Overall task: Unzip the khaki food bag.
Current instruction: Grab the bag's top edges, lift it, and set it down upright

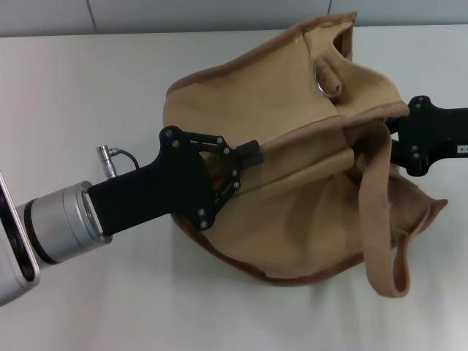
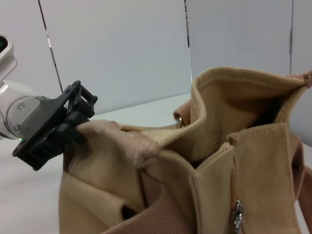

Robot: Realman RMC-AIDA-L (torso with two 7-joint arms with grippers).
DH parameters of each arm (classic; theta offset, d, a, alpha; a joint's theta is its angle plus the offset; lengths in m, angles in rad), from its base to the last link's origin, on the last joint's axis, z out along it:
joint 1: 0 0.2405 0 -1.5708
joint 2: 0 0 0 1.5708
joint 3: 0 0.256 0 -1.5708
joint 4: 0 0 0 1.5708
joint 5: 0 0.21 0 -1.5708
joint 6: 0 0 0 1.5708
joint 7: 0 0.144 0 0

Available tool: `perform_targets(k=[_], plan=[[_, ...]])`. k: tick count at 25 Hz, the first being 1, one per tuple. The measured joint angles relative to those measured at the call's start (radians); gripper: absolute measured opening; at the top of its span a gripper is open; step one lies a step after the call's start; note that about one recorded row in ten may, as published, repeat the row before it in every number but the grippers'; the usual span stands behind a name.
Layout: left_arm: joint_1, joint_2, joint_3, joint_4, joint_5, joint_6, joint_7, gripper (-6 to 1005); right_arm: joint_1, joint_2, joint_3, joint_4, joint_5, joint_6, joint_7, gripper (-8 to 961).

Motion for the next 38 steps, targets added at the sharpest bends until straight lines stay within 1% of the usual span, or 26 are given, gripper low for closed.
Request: perform_targets(k=[2, 3, 6, 16, 24, 29, 32, 33, 38], plan=[[0.001, 0.0, 0.0, 0.0, 0.0, 0.0, 0.001, 50, -0.003, 0.003, 0.003, 0.0, 0.0, 0.0, -0.001, 16], [0.004, 0.0, 0.0, 0.001, 0.001, 0.002, 0.001, 50, -0.006, 0.007, 0.008, -0.003, 0.0, 0.001, -0.002, 15], [0.007, 0.0, 0.0, 0.002, 0.001, 0.004, 0.001, 50, -0.01, 0.011, 0.011, -0.007, 0.003, 0.007, -0.003, 12], [0.018, 0.0, 0.0, 0.006, 0.001, 0.017, 0.003, 51, -0.016, 0.014, 0.039, 0.009, 0.025, 0.062, 0.002, 5], [0.021, 0.0, 0.0, 0.004, 0.001, 0.015, 0.003, 51, -0.013, 0.014, 0.042, 0.012, 0.038, 0.061, 0.006, 4], [0.025, 0.0, -0.001, 0.006, -0.001, 0.019, 0.003, 51, -0.019, 0.008, 0.041, 0.012, 0.034, 0.061, 0.013, 4], [0.03, 0.0, -0.013, 0.008, -0.002, 0.025, 0.003, 51, -0.025, 0.005, 0.036, 0.014, 0.031, 0.06, 0.015, 3], [0.035, 0.0, -0.034, 0.009, -0.003, 0.028, 0.003, 51, -0.033, 0.005, 0.034, 0.018, 0.03, 0.059, 0.015, 3], [0.043, 0.0, -0.07, 0.007, -0.004, 0.032, 0.003, 51, -0.05, 0.004, 0.036, 0.025, 0.029, 0.062, 0.015, 3]])
